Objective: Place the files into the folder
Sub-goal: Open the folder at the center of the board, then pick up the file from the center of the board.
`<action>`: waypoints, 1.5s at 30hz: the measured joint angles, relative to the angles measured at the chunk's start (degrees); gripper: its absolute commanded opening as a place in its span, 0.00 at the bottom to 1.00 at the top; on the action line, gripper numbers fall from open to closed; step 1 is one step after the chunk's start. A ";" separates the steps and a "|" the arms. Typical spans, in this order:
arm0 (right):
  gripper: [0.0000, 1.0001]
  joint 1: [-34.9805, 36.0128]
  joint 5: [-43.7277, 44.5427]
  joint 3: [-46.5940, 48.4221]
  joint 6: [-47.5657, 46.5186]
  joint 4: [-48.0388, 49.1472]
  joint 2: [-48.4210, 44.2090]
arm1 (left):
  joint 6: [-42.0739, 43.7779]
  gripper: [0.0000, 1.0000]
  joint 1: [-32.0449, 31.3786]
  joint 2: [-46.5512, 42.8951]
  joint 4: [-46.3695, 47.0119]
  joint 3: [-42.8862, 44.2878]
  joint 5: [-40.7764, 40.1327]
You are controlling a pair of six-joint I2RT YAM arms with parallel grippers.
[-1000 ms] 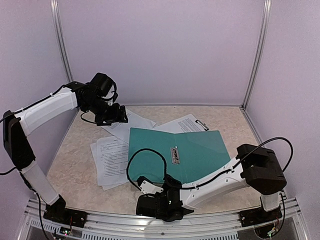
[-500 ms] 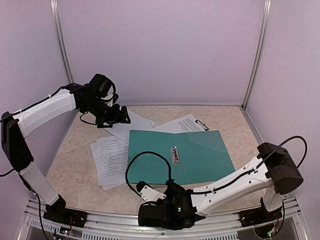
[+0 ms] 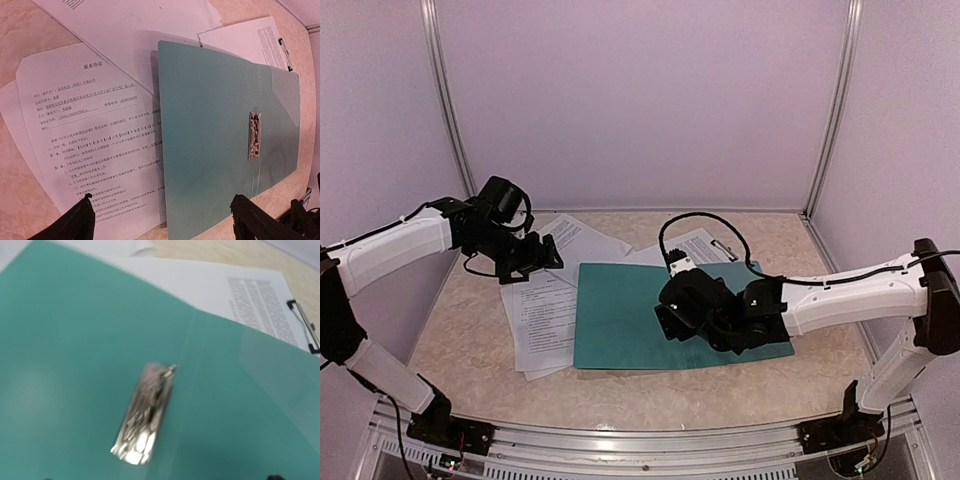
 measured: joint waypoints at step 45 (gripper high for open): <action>0.71 -21.86 -67.28 43.34 -10.32 23.39 43.10 | -12.13 0.76 21.66 0.61 18.47 -26.58 8.90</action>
